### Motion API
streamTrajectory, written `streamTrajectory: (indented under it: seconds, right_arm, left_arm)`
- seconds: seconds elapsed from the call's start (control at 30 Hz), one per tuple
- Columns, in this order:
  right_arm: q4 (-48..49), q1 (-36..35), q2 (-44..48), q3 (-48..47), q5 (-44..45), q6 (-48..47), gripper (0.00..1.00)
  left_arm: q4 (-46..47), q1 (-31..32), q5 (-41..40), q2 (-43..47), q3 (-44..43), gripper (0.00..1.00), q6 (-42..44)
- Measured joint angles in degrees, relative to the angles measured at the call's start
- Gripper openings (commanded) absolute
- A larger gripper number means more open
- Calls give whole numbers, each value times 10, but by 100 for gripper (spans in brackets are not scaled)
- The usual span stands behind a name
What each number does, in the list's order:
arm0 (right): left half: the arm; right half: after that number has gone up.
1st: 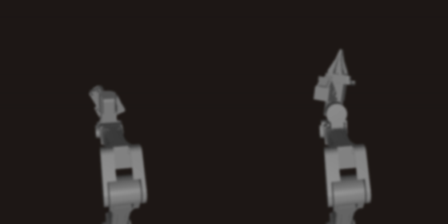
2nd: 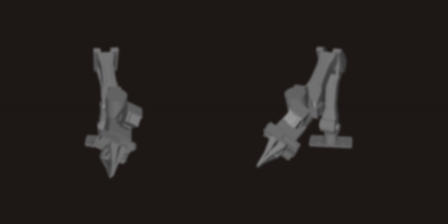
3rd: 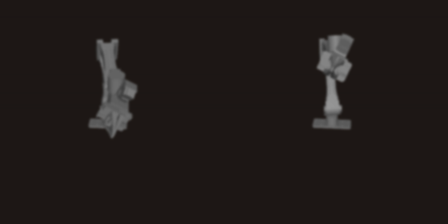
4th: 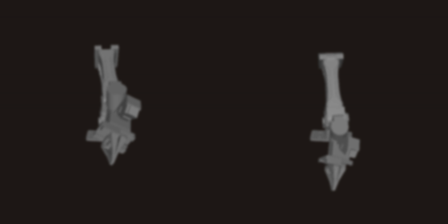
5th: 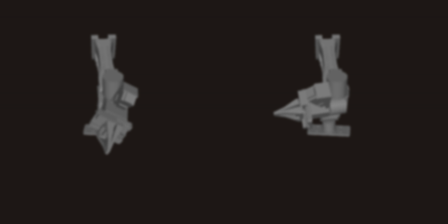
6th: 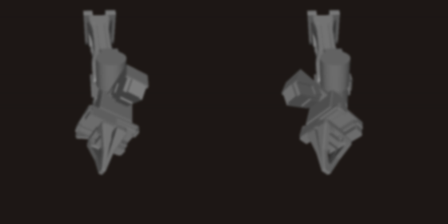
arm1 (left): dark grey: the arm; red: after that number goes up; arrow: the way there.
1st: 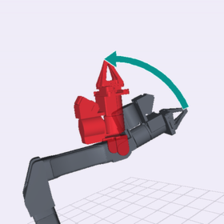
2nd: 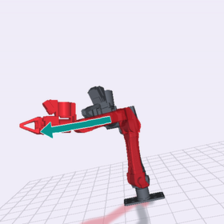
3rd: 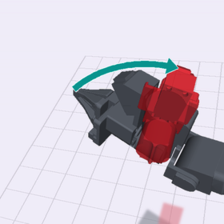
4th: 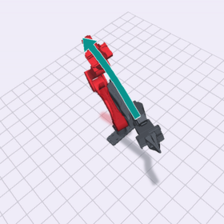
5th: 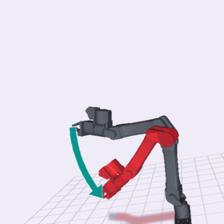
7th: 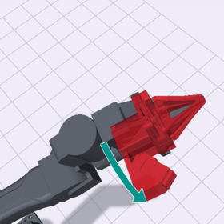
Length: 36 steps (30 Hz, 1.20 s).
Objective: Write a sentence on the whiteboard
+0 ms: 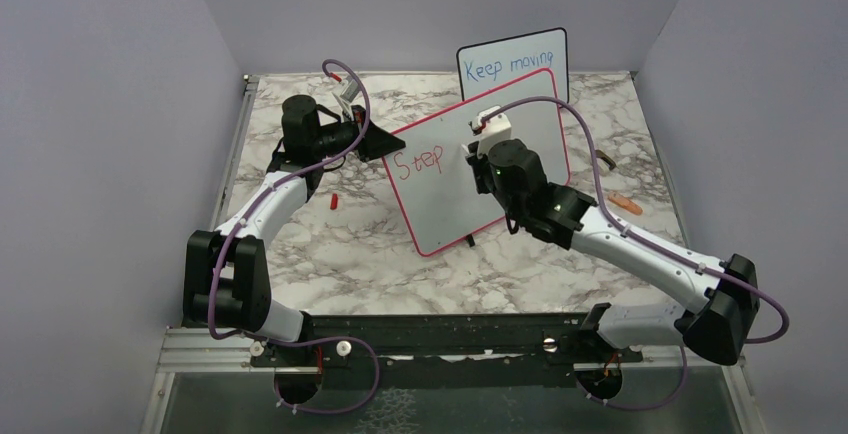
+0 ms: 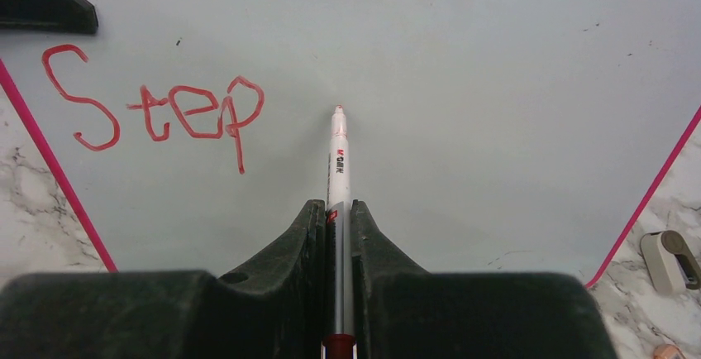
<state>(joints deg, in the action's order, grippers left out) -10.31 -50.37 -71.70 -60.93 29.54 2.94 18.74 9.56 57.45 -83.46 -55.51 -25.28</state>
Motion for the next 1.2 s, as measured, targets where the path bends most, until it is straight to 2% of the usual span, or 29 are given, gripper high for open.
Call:
streamTrajectory:
  seconds: [1.2]
  right_arm:
    - [17, 25, -14, 0, -16, -7, 0]
  left_arm:
    - [-9, 0, -2, 0, -3, 0, 4]
